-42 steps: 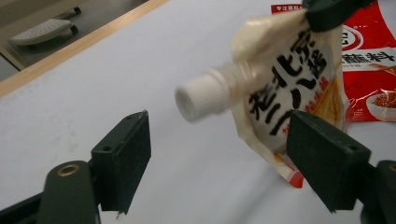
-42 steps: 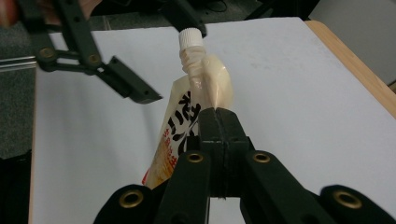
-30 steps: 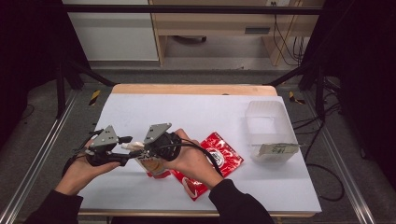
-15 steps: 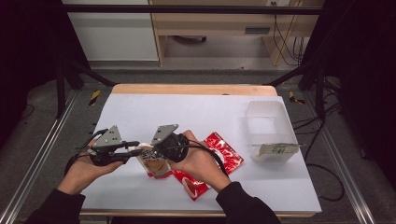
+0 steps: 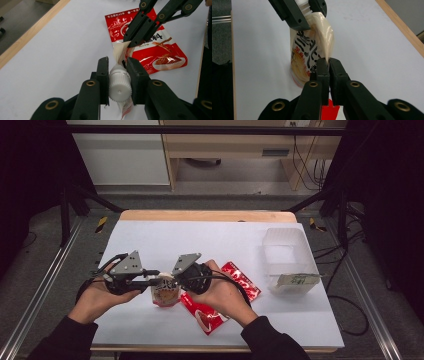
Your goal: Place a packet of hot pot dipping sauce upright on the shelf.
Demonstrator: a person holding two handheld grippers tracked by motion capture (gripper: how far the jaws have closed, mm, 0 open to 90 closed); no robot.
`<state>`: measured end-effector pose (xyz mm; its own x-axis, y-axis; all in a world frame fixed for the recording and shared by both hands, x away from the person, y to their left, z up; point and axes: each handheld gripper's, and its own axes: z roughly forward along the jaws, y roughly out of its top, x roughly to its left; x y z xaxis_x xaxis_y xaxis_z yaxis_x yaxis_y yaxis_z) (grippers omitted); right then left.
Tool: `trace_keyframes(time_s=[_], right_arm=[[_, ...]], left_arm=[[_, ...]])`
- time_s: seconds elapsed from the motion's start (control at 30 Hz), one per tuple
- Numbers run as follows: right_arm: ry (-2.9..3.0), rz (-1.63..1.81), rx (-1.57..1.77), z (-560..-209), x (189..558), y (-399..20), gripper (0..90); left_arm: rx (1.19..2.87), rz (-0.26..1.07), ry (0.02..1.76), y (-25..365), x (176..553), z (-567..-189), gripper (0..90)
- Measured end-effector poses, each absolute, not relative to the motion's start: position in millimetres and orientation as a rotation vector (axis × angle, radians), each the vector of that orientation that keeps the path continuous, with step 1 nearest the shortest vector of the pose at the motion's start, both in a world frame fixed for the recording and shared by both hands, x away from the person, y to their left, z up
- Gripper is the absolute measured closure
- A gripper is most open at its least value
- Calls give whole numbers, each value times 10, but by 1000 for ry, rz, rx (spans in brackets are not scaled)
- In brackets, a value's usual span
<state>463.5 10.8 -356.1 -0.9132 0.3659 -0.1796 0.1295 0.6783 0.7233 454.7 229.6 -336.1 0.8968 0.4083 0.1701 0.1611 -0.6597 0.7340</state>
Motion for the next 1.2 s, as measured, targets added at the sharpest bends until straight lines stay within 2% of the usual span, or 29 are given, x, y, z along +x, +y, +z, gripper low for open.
trace_keyframes(time_s=[0.27,0.37,0.47,0.63,0.8,1.2], right_arm=[[2579,1090,414,-3493,4648,17,840],[2608,1073,410,-3471,4661,-10,713],[2647,1043,379,-3466,4663,-22,550],[2666,956,328,-3485,4646,-2,429],[2654,945,307,-3459,4659,-1,378],[2685,916,271,-3351,4748,47,396]], left_arm=[[2336,420,364,2193,4578,-3243,733],[2355,429,350,2169,4587,-3221,733],[2365,429,332,2157,4592,-3200,734],[2366,431,321,2139,4576,-3179,733],[2367,427,304,2123,4552,-3167,733],[2372,424,269,2077,4527,-3137,733]])
